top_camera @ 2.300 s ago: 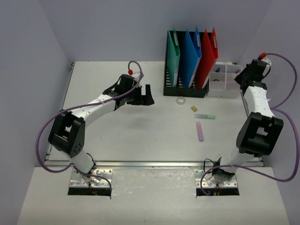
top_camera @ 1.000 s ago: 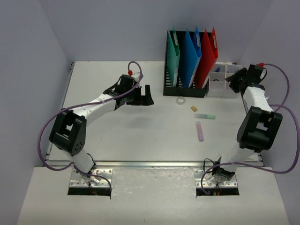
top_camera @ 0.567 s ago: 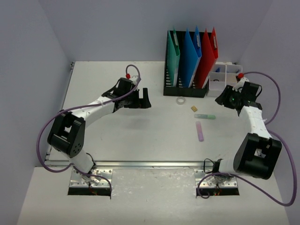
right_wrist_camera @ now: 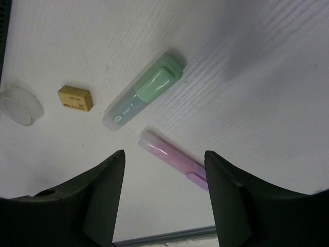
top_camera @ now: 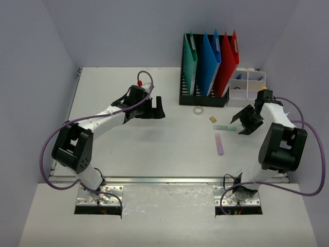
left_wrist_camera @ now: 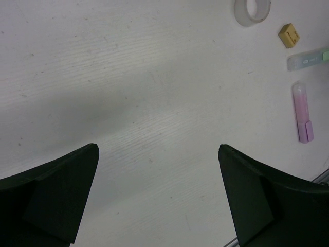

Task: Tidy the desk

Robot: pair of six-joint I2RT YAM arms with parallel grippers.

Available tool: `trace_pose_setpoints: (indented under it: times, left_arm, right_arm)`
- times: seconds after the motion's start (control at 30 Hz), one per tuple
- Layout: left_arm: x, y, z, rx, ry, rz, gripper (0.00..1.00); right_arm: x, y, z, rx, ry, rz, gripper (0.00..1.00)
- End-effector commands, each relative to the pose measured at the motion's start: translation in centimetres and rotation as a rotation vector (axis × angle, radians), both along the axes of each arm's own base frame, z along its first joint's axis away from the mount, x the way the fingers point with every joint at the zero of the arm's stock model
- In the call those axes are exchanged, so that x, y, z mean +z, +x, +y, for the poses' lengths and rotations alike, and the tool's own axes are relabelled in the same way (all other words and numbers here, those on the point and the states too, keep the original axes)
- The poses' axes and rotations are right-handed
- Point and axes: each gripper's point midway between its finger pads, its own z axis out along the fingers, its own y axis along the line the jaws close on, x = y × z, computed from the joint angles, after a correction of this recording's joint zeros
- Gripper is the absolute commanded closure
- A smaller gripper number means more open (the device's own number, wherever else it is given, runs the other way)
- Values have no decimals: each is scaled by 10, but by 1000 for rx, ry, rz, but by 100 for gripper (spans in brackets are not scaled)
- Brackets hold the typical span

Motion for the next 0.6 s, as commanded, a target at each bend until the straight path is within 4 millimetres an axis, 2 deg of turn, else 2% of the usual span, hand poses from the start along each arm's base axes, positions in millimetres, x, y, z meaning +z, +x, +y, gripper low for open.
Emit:
trace_pose_setpoints:
  times: [0.0, 0.17, 0.43, 0.57]
  left_arm:
    - [23, 11, 6, 27, -16, -72, 0]
    - [21, 15, 8, 38, -6, -65, 0]
    - [16, 25, 15, 62, 14, -52, 0]
    - [12, 29, 18, 73, 23, -43, 0]
  right_arm:
    - [-3, -2, 10, -174, 52, 122, 37]
    - [-18, 1, 12, -194, 41, 195, 41]
    - [-32, 28, -6, -204, -15, 218, 42]
    - [-41, 33, -13, -193, -30, 235, 42]
